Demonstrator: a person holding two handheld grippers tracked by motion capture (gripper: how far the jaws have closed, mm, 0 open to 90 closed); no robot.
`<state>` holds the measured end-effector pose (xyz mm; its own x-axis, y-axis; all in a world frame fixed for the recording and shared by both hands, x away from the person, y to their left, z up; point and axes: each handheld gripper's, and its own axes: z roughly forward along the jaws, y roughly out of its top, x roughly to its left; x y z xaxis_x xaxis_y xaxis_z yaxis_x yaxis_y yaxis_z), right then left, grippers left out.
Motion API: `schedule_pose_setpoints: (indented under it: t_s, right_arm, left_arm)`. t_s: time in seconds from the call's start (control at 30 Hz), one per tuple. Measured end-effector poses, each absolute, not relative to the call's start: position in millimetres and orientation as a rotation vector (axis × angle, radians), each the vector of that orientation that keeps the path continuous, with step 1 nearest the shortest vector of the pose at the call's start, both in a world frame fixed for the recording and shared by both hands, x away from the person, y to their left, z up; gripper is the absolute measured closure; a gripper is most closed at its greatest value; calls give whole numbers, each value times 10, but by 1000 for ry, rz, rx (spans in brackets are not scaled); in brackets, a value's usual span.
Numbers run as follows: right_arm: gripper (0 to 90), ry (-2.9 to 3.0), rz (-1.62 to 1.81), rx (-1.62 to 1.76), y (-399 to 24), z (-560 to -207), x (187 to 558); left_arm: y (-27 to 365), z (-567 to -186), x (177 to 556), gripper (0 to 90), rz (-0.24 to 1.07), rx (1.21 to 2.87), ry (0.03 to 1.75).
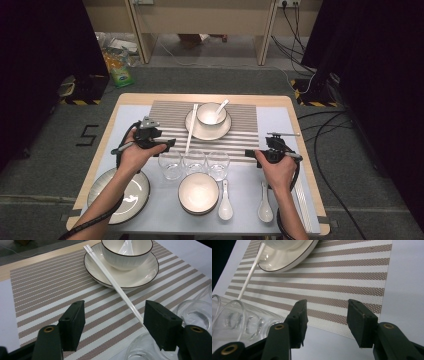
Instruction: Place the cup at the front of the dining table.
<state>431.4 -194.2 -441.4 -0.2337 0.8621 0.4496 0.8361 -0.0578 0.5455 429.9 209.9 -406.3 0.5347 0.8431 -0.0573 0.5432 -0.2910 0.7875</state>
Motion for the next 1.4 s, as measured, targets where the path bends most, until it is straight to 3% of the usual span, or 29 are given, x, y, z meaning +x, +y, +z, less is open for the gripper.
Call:
schedule_pose_setpoints:
  t_s: [0.87,1.4]
  right_arm:
    - [508,2083,1192,1939,-2065,-4375,4267]
    - [507,2077,1196,1959,-2082,-4361,4258]
  left_arm:
    - [2186,-4272,4039,353,430,2011,1118]
    - [2121,-4413,4027,459,376,2017,1131]
